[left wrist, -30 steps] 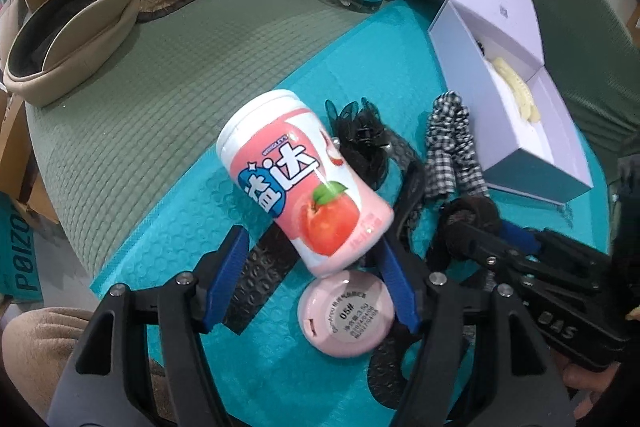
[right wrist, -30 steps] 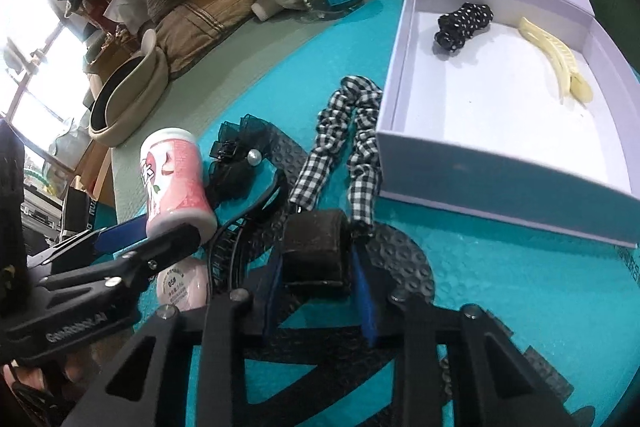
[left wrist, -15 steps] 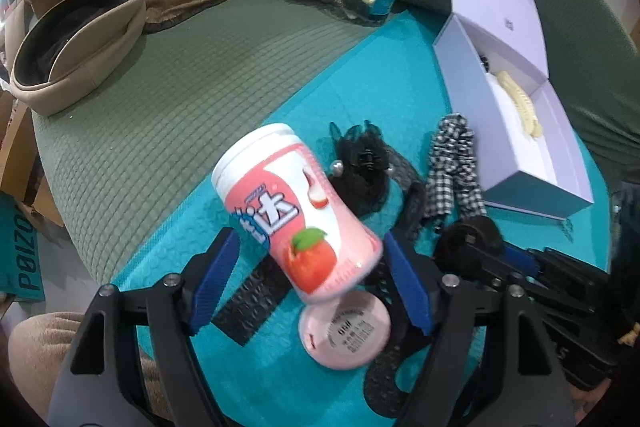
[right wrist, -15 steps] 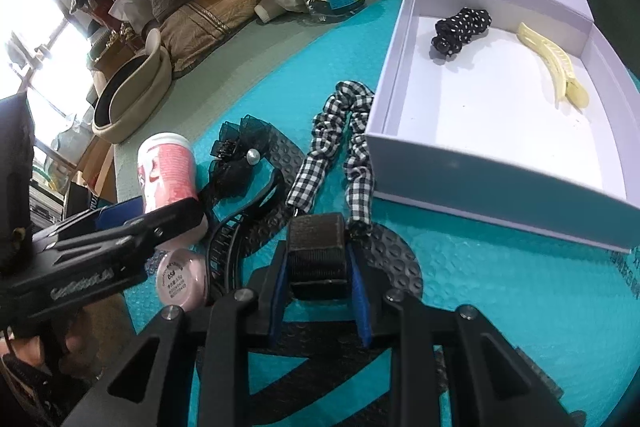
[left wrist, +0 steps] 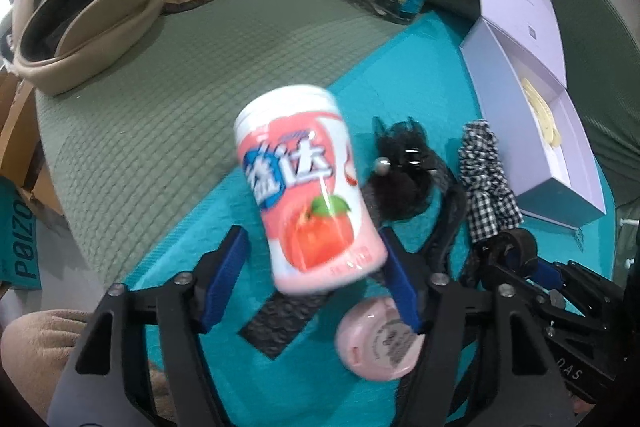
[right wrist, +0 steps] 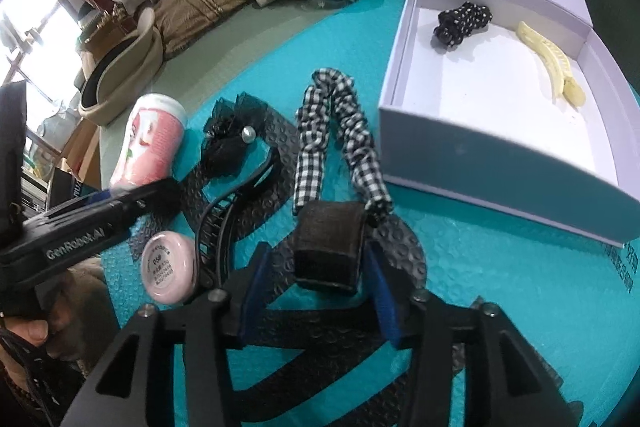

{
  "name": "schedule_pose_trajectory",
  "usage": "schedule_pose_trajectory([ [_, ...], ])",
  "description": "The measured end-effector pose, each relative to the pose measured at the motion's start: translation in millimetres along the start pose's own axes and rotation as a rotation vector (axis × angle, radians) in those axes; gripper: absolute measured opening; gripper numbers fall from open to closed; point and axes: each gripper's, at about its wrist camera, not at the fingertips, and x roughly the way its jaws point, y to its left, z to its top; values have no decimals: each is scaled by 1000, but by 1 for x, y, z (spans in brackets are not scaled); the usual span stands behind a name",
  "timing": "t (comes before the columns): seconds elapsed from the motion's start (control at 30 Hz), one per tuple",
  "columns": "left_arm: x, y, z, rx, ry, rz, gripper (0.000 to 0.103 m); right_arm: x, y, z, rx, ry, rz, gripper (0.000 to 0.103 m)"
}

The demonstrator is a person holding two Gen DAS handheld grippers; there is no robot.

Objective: Organize objects
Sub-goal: 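Grasp the pink gum bottle with left tool while right tool grasps the black hair tie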

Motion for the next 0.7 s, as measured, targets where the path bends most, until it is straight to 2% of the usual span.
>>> schedule_pose_trajectory([
  [0.13,-4,11,-2,-13,-16,34,54,0,5,0,-13,-12,-30,49],
  [0.27,-6,19,-1,-32,-29,65,54,0,7,-1,-13,-25,-50,49],
  [0.4,-6,19,4,-3,-47,89,54,-1,8,-3,-15,-30,-62,49],
  [0.7,11,28,17,3,-26,81,54,2,12,0,-20,-30,-97,49],
])
